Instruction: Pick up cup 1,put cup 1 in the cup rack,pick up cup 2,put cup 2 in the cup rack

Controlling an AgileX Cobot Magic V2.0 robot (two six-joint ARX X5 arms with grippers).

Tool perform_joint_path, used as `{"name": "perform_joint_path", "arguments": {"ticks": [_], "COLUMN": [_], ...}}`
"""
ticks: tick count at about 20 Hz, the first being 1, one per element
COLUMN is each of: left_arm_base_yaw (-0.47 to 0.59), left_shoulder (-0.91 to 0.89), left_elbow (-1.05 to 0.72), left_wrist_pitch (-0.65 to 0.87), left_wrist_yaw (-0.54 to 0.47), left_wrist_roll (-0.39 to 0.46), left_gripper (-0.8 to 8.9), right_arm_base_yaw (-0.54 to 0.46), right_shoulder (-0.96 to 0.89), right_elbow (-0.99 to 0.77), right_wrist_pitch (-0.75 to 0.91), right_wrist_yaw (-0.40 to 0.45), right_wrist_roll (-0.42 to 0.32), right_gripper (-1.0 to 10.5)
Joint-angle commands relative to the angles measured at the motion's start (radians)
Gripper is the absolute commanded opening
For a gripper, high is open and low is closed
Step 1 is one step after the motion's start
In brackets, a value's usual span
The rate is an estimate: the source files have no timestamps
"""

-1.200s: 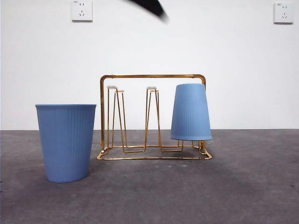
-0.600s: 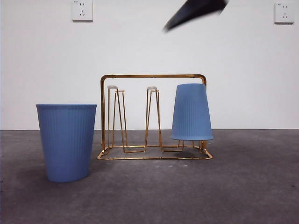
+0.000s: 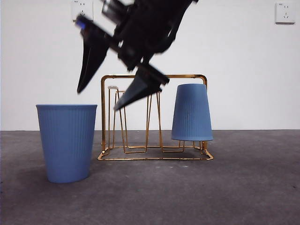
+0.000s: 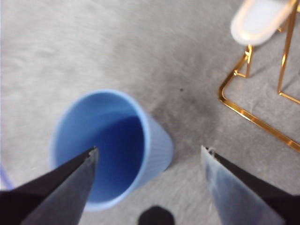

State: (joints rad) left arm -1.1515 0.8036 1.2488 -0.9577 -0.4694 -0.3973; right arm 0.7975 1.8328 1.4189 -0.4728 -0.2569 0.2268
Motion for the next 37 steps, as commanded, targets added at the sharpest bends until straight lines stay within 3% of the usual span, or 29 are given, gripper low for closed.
{"name": "perform_joint_path", "arguments": {"ticks": [1, 5, 8, 10, 13, 18, 21, 25, 29, 33, 37], "left_arm_base_yaw": [-0.002, -0.002, -0.002, -0.002, -0.002, -0.002, -0.002, -0.001, -0.001, 0.006, 0.045], "left_shoulder": [-0.002, -0.002, -0.002, -0.002, -0.002, 0.002, 0.004, 0.029, 0.12, 0.249, 0.358], "left_elbow": [-0.007, -0.007, -0.007, -0.007, -0.007, -0.007, -0.007, -0.007, -0.007, -0.007, -0.007], "left_wrist_pitch": [0.006, 0.006, 0.006, 0.007, 0.009, 0.024, 0.088, 0.185, 0.312, 0.531, 0.792], "left_wrist_yaw": [-0.003, -0.003, -0.003, -0.003, -0.003, -0.003, -0.004, -0.002, 0.043, 0.2, 0.458], "left_wrist_roll": [0.024, 0.03, 0.034, 0.035, 0.034, 0.008, 0.008, 0.014, 0.036, 0.043, -0.021], "left_gripper": [4.36, 4.36, 4.36, 4.36, 4.36, 4.37, 4.37, 4.37, 4.37, 4.36, 4.37], "right_arm_base_yaw": [0.002, 0.002, 0.003, 0.003, 0.003, 0.005, 0.007, 0.006, 0.005, 0.006, 0.006], "right_shoulder": [0.034, 0.082, 0.109, 0.122, 0.127, 0.11, 0.008, -0.254, -0.562, -0.832, -1.081], "right_elbow": [0.005, 0.028, 0.046, 0.049, 0.048, 0.048, 0.049, 0.049, 0.048, 0.048, 0.048], "right_wrist_pitch": [0.029, 0.032, 0.034, 0.031, 0.029, 0.003, -0.076, -0.253, -0.343, -0.44, -0.513], "right_wrist_yaw": [0.008, 0.021, 0.012, -0.013, -0.016, -0.016, 0.015, 0.183, 0.292, 0.399, 0.607], "right_wrist_roll": [0.03, 0.044, 0.043, 0.044, 0.042, 0.034, -0.034, -0.155, -0.186, -0.211, -0.296], "right_gripper": [3.8, 3.7, 1.9, 1.7, 0.0, -0.1, -0.1, -0.1, -0.1, -0.1, -0.1]}}
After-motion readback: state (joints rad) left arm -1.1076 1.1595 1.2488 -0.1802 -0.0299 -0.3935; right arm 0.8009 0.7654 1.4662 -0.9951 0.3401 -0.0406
